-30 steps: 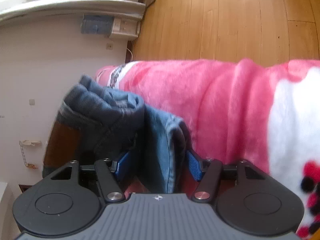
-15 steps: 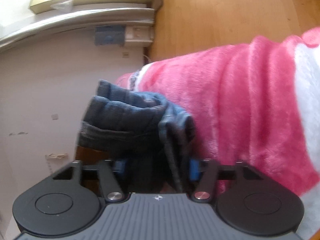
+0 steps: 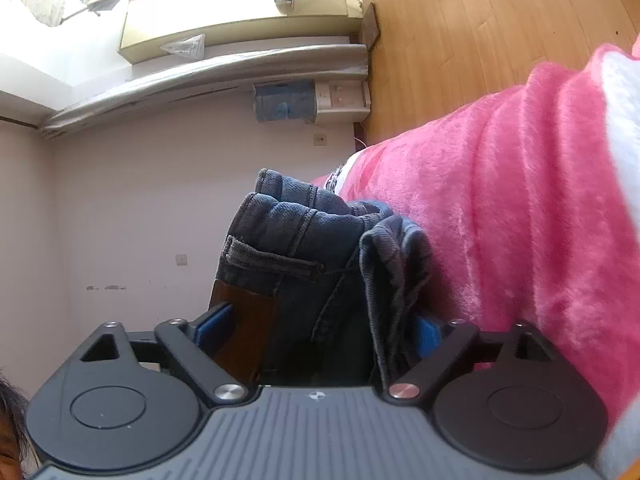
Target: Fold clothes
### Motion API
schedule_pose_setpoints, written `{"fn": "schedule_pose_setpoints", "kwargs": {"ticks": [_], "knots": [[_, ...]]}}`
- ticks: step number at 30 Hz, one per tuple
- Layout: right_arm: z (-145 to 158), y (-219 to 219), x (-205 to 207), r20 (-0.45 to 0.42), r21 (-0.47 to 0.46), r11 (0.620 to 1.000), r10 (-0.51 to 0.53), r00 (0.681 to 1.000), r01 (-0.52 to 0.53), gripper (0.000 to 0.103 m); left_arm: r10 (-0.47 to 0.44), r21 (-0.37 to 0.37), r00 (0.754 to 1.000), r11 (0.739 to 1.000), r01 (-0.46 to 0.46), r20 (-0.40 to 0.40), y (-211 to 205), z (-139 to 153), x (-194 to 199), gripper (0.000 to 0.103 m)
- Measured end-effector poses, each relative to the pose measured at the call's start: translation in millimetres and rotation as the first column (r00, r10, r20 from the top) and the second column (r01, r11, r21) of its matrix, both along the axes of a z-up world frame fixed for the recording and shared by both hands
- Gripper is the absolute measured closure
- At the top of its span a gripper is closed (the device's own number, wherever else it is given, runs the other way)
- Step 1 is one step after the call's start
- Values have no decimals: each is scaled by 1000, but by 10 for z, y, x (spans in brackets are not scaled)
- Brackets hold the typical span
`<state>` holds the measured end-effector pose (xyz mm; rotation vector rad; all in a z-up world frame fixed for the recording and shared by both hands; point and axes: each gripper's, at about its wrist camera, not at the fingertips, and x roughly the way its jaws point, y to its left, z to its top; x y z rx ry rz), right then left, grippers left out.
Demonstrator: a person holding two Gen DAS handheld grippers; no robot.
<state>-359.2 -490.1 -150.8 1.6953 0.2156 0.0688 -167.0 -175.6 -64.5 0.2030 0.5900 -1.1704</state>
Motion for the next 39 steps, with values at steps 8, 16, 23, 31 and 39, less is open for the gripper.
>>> {"fn": "schedule_pose_setpoints", "kwargs": {"ticks": [8, 16, 23, 31, 39], "knots": [[142, -50, 132, 17, -14, 1000, 28, 999, -28, 15, -30, 16, 994, 999, 29, 106, -11, -2, -117, 67], [354, -80, 225, -55, -64, 996, 65, 996, -69, 2, -174, 78, 963, 984, 161, 208, -47, -8, -293, 63], [409, -107, 285, -150, -64, 991, 108, 983, -119, 0, -332, 183, 895, 940, 288, 299, -47, -134, -513, 60], [383, -102, 413, -343, -30, 987, 138, 929, -158, 69, -317, 197, 878, 945, 261, 359, -13, -177, -617, 64], [1046, -77, 715, -304, -84, 978, 159, 939, -193, 77, -196, 85, 864, 981, 177, 464, 55, 542, -426, 65]]}}
